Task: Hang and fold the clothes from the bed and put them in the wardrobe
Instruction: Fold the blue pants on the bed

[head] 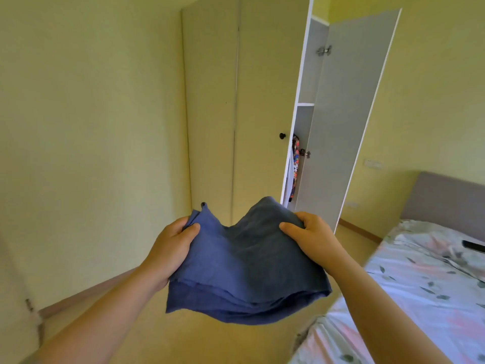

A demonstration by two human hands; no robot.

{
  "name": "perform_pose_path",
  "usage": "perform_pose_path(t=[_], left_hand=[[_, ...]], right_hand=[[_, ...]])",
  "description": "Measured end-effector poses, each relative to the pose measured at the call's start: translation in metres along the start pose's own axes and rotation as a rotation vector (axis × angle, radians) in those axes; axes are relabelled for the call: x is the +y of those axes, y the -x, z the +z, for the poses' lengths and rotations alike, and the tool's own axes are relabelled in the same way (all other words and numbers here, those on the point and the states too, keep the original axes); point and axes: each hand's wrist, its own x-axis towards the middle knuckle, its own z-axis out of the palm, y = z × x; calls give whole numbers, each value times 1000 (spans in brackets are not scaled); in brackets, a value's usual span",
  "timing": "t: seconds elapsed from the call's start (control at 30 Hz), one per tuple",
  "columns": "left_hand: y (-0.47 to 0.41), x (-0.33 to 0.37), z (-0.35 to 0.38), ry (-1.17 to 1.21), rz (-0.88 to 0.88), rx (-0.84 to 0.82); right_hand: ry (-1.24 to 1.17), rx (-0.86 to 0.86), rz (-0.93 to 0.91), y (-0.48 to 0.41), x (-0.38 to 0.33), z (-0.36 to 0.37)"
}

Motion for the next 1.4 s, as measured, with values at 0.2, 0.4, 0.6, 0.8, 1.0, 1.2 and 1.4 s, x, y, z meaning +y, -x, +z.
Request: perform_pose_path(t=[0.2,0.4,0.6,0.8,1.0,1.2,1.4], left_hand=[[-104,-10,-35,3,6,-126],[-188,-19,-25,-5,3,-262],[-251,-21,31,-19,40,-391],[-314,-11,85,-59,96,-508],[-382,-4,153,-51,177,-672],[-435,3,215,-33,229,-857],[-464,10,301,0,247,-958]], right_hand=[[20,74,77,-67,-24,46],[47,153,190,-116,-17,61],[71,249,240,-161,14,44],[74,326,308,-204,40,19],[86,458,383,-249,73,-3],[152,557,514,-280,97,-17],[200,655,605,-302,134,-52]])
